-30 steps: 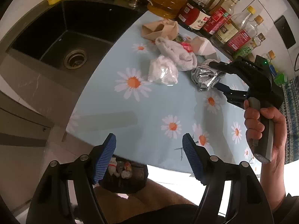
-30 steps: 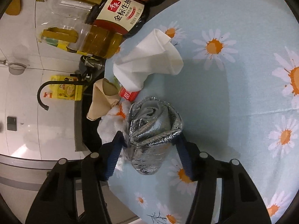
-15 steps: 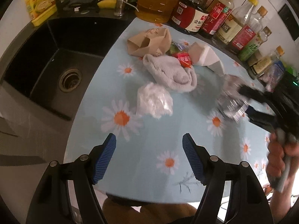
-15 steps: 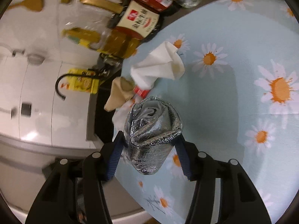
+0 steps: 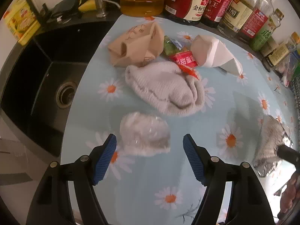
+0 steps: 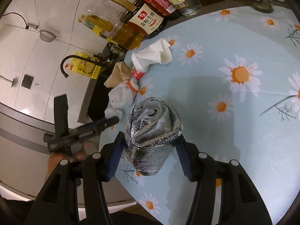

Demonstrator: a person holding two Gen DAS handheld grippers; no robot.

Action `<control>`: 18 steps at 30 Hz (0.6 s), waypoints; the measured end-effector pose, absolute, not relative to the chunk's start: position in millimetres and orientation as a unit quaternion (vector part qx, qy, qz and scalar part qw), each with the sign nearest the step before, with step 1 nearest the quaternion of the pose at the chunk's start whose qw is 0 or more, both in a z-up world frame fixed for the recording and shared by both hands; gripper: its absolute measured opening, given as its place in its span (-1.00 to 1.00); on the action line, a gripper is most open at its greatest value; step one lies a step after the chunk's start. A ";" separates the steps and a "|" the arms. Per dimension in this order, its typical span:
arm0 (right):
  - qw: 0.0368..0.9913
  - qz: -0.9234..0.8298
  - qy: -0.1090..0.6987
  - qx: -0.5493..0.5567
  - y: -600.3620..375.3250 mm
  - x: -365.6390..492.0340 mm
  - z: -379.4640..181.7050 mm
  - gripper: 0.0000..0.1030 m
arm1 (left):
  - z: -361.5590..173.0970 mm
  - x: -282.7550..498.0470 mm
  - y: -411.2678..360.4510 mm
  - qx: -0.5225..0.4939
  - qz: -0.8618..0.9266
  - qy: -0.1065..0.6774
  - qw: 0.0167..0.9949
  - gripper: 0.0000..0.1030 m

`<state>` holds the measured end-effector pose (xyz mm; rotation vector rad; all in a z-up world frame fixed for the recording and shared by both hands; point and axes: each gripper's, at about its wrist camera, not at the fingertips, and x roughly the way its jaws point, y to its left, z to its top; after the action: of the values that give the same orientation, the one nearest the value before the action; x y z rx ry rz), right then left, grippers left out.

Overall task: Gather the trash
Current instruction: 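Grasp the silver foil packet with the right tool, then grasp the clear bag of white tissue with the left tool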

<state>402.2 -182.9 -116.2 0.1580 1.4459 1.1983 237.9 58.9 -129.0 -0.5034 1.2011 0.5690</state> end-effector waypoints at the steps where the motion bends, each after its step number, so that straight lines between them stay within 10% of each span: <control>1: 0.588 0.514 0.620 0.068 -183.9 401.8 -117.4 0.07 | -130.2 240.7 58.7 -0.226 0.261 0.554 0.758 0.36; 5: 0.589 0.506 0.625 0.082 -194.4 397.0 -120.2 0.07 | -136.0 243.2 58.9 -0.210 0.263 0.561 0.756 0.04; 18: 0.619 0.485 0.610 0.094 -213.2 360.5 -102.0 0.07 | -123.8 221.4 51.1 -0.205 0.226 0.536 0.787 0.00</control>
<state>360.5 -213.2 -102.0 0.2168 1.4041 1.1152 221.4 51.1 -123.8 -0.4423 1.1556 0.4862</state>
